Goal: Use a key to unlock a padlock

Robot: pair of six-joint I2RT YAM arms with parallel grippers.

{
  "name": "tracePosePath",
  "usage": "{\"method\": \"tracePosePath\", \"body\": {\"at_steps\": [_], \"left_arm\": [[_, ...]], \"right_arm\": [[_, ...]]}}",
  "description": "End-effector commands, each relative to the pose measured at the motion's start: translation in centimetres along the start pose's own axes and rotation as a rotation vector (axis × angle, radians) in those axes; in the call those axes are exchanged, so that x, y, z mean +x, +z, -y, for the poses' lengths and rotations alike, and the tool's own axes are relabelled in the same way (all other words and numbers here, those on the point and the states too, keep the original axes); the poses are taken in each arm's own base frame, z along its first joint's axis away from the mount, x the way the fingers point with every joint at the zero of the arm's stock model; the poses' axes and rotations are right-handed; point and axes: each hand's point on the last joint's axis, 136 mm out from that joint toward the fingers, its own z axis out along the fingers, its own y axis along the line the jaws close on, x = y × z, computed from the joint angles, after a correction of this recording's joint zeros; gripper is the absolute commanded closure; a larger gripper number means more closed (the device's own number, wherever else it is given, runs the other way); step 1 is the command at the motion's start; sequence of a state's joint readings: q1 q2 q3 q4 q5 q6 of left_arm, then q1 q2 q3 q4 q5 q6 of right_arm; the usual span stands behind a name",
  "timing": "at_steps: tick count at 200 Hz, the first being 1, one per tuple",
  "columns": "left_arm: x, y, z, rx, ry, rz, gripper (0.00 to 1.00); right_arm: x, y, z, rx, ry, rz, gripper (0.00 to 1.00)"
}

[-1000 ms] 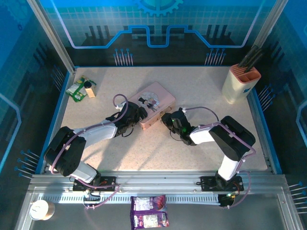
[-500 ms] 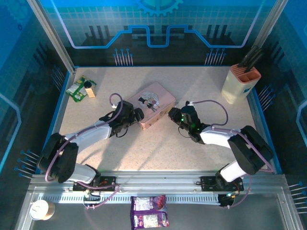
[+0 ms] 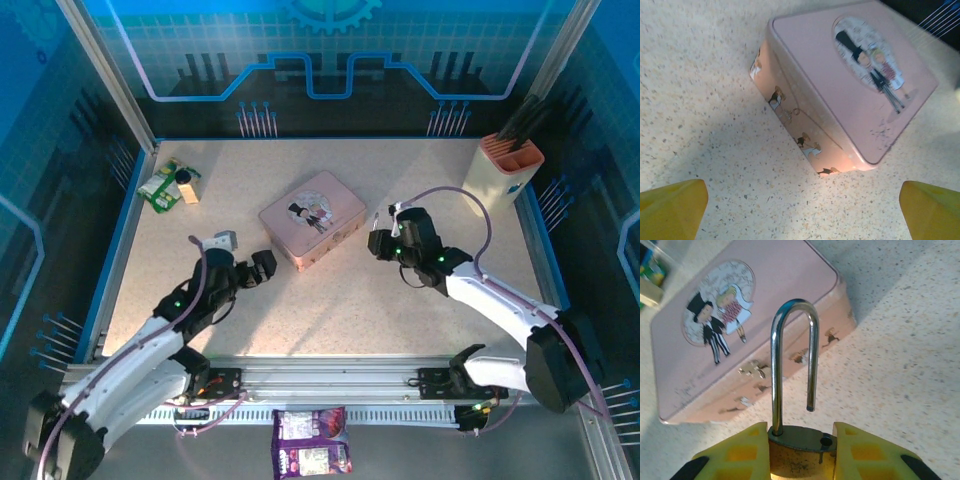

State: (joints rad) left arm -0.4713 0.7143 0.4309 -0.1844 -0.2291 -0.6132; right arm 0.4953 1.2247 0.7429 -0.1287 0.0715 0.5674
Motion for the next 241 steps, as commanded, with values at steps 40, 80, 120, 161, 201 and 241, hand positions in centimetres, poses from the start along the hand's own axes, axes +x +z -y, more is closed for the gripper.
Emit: {"method": "tracePosePath", "body": {"at_steps": [40, 80, 120, 161, 201, 241], "left_arm": [[1.1, -1.7, -0.8, 0.048, 0.095, 0.022, 0.01], [1.7, -2.0, -0.2, 0.107, 0.113, 0.023, 0.01], [1.8, -2.1, -0.3, 0.112, 0.114, 0.027, 0.01], [1.7, -2.0, -0.4, 0.108, 0.113, 0.034, 0.01], [1.7, -2.0, -0.5, 0.106, 0.112, 0.033, 0.01], [1.7, -2.0, -0.5, 0.103, 0.114, 0.034, 0.01]], "right_arm": [[1.3, -0.7, 3.5, 0.123, -0.213, -0.182, 0.99], [1.7, 1.2, 5.0, 0.155, -0.236, -0.283, 0.99], [2.2, 3.0, 7.5, 0.220, -0.263, -0.385, 0.99], [3.5, 4.4, 9.6, 0.235, -0.220, -0.465, 0.99], [4.8, 5.6, 11.1, 0.268, -0.196, -0.530, 0.97], [5.1, 5.8, 12.1, 0.308, -0.201, -0.548, 0.94]]}}
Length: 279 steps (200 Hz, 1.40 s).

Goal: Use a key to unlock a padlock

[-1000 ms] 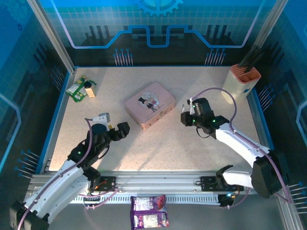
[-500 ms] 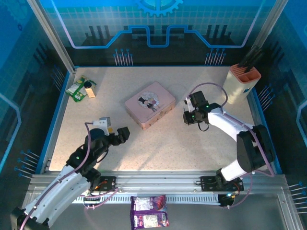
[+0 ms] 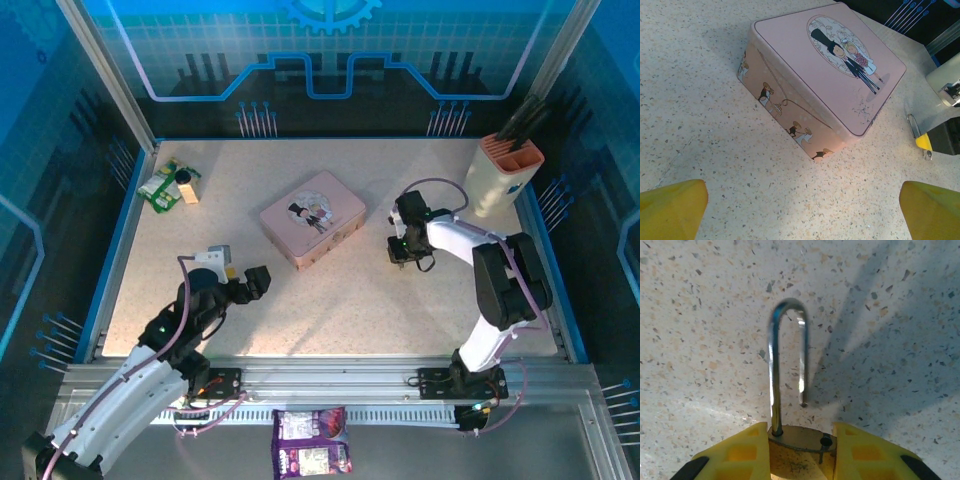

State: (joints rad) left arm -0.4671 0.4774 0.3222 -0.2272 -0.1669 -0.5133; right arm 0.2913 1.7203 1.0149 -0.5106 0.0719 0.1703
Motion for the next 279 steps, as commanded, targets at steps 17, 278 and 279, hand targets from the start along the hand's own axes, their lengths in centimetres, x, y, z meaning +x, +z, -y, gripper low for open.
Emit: {"method": "tracePosePath", "body": {"at_steps": [17, 278, 279], "left_arm": [[0.1, 0.1, -0.1, 0.007, 0.025, 0.005, 0.01], [-10.5, -1.8, -4.0, -0.430, 0.222, 0.416, 0.01], [-10.6, -1.8, -4.0, -0.427, 0.227, 0.422, 0.01]], "right_arm": [[-0.2, 0.0, 1.1, 0.033, 0.000, -0.022, 0.88], [-1.1, -21.0, -0.1, -0.019, -0.036, 0.891, 0.00], [-1.1, -21.0, -0.1, -0.019, -0.042, 0.898, 0.00]]}}
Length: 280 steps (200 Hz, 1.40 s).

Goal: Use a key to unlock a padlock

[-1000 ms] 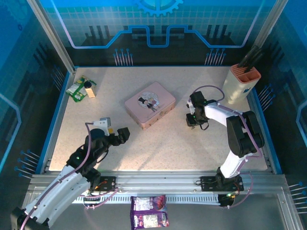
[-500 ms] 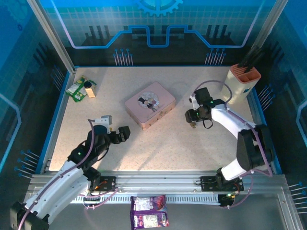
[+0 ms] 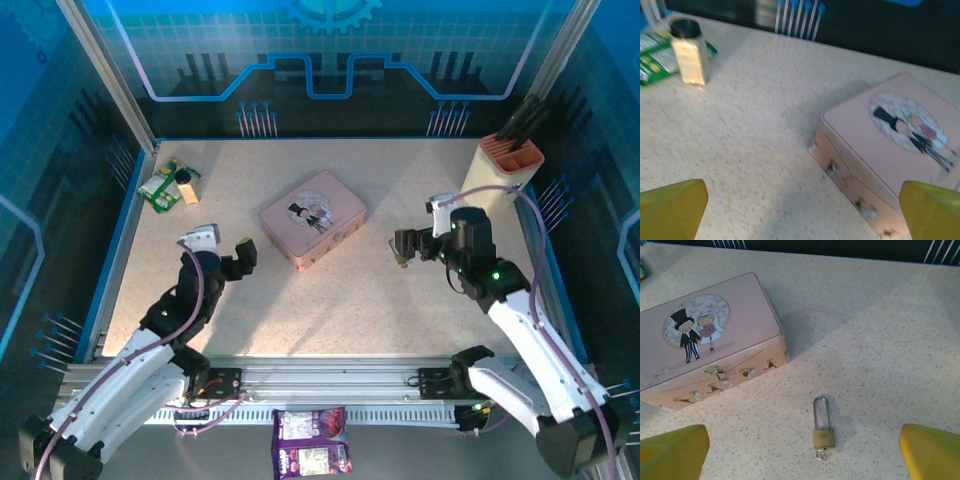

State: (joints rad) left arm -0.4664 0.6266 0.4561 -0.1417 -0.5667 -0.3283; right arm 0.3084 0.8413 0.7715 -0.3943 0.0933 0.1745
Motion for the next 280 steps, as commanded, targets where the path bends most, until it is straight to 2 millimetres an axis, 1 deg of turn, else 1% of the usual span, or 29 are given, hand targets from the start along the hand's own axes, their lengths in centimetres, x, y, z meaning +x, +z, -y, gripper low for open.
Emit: {"method": "tracePosePath", "body": {"at_steps": [1, 9, 15, 30, 48, 65, 70, 74, 109, 120, 132, 134, 140, 148, 159, 175, 187, 194, 204, 211, 224, 231, 238, 249, 256, 280], "left_arm": [[-2.3, 0.3, -1.8, -0.112, 0.058, 0.173, 0.01], [-2.3, 0.8, -0.8, -0.052, 0.115, 0.226, 0.01], [-2.0, 1.1, -0.4, -0.027, 0.148, 0.266, 0.01], [-2.1, 1.3, -1.4, -0.079, 0.130, 0.312, 0.01], [-1.3, 2.7, -1.8, -0.087, 0.194, 0.269, 0.01], [-0.3, 4.4, -2.7, -0.119, 0.227, 0.208, 0.01], [0.0, 4.9, -2.8, -0.117, 0.235, 0.195, 0.01], [0.3, 5.3, -2.9, -0.116, 0.239, 0.183, 0.01], [2.8, 8.4, -3.5, -0.085, 0.220, 0.120, 0.01], [2.8, 9.4, -3.7, -0.078, 0.216, 0.119, 0.01], [3.1, 10.1, -3.1, -0.040, 0.239, 0.108, 0.01], [3.0, 10.2, -3.1, -0.038, 0.240, 0.110, 0.01], [2.9, 10.4, -3.1, -0.025, 0.229, 0.125, 0.01], [2.4, 10.9, -3.0, -0.013, 0.238, 0.145, 0.01], [2.5, 11.4, -3.3, -0.016, 0.251, 0.139, 0.01], [3.0, 12.4, -4.7, -0.028, 0.206, 0.151, 0.01], [4.2, 13.2, -5.9, -0.028, 0.160, 0.143, 0.01], [3.5, 13.1, -5.8, -0.020, 0.171, 0.191, 0.01], [3.8, 13.0, -5.8, -0.022, 0.157, 0.154, 0.01], [4.2, 13.3, -5.9, -0.027, 0.159, 0.129, 0.01], [3.6, 14.0, -6.0, -0.047, 0.162, 0.125, 0.01], [3.8, 14.6, -6.6, -0.084, 0.150, 0.084, 0.01], [3.7, 15.1, -7.0, -0.112, 0.143, 0.063, 0.01], [3.7, 14.9, -6.9, -0.101, 0.140, 0.072, 0.01], [3.8, 15.1, -7.0, -0.106, 0.139, 0.063, 0.01], [3.7, 15.1, -7.0, -0.102, 0.137, 0.063, 0.01]], "right_arm": [[-0.6, -0.1, 0.6, 0.035, -0.046, 0.154, 0.00], [-0.5, -0.1, 0.3, 0.014, -0.092, 0.213, 0.00], [-0.5, -0.2, 0.3, 0.014, -0.105, 0.260, 0.00], [-0.3, -0.2, 1.6, 0.080, -0.093, 0.337, 0.00], [0.4, 0.5, 3.4, 0.174, -0.124, 0.341, 0.00], [1.3, 1.7, 5.1, 0.255, -0.138, 0.326, 0.00], [1.9, 2.2, 5.5, 0.272, -0.142, 0.308, 0.00], [1.6, 2.4, 5.7, 0.280, -0.141, 0.326, 0.00], [3.8, 5.9, 7.8, 0.324, -0.141, 0.280, 0.00], [4.4, 7.0, 8.3, 0.319, -0.136, 0.273, 0.01], [5.0, 7.8, 9.1, 0.322, -0.116, 0.272, 0.00], [5.2, 8.0, 9.1, 0.319, -0.114, 0.272, 0.00], [4.7, 8.1, 9.3, 0.319, -0.113, 0.298, 0.00], [4.5, 8.5, 8.9, 0.291, -0.123, 0.307, 0.00], [4.1, 8.9, 9.1, 0.267, -0.116, 0.327, 0.00], [3.7, 9.6, 9.4, 0.236, -0.096, 0.339, 0.00], [4.0, 10.5, 9.8, 0.215, -0.071, 0.326, 0.00], [4.4, 11.1, 10.0, 0.212, -0.067, 0.319, 0.00], [4.8, 11.6, 10.3, 0.212, -0.060, 0.315, 0.00], [5.2, 12.1, 10.4, 0.211, -0.058, 0.309, 0.00], [5.2, 12.5, 10.5, 0.214, -0.058, 0.307, 0.00], [5.5, 12.7, 10.7, 0.215, -0.046, 0.268, 0.00], [5.2, 13.0, 11.2, 0.235, -0.032, 0.267, 0.00], [5.4, 13.3, 11.5, 0.256, -0.024, 0.234, 0.00], [5.2, 13.3, 11.4, 0.263, -0.033, 0.247, 0.00], [5.3, 13.3, 11.5, 0.268, -0.035, 0.245, 0.00]]}}
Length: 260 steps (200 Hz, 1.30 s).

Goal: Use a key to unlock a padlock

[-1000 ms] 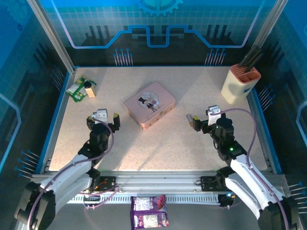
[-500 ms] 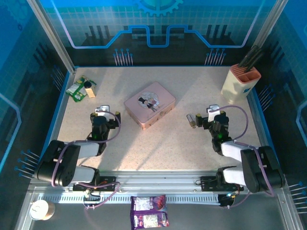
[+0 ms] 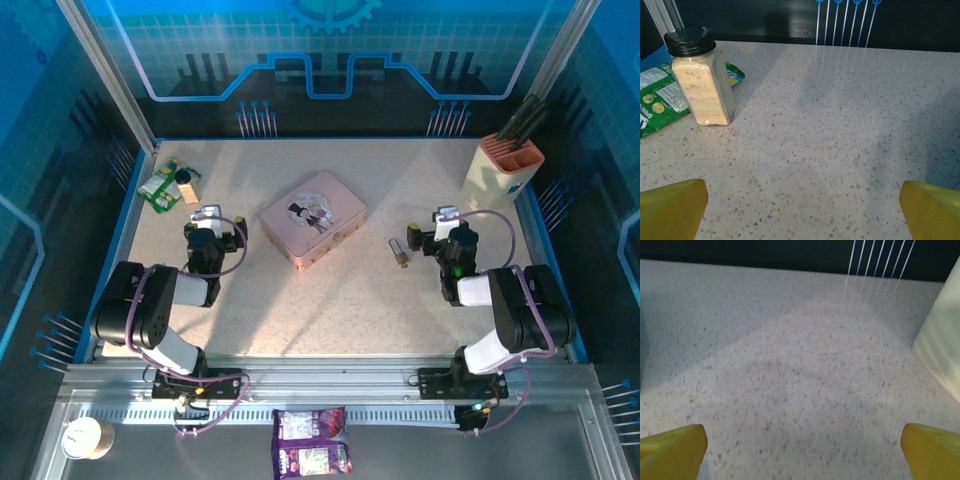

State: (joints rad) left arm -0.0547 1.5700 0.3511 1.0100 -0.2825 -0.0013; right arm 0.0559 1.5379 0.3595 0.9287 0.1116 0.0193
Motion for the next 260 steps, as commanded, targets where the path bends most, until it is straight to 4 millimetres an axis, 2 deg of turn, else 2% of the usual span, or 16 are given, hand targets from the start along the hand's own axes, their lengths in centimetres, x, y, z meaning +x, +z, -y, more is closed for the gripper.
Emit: {"method": "tracePosePath", "body": {"at_steps": [1, 260], "left_arm": [[-0.05, 0.11, -0.48, -0.015, -0.023, -0.012, 0.01], [-0.06, 0.12, -0.38, -0.011, -0.019, -0.011, 0.01]], "right_arm": [[-0.71, 0.22, 0.52, 0.028, 0.009, 0.022, 0.00], [-0.83, 0.34, 0.17, 0.027, -0.011, 0.017, 0.00]]}}
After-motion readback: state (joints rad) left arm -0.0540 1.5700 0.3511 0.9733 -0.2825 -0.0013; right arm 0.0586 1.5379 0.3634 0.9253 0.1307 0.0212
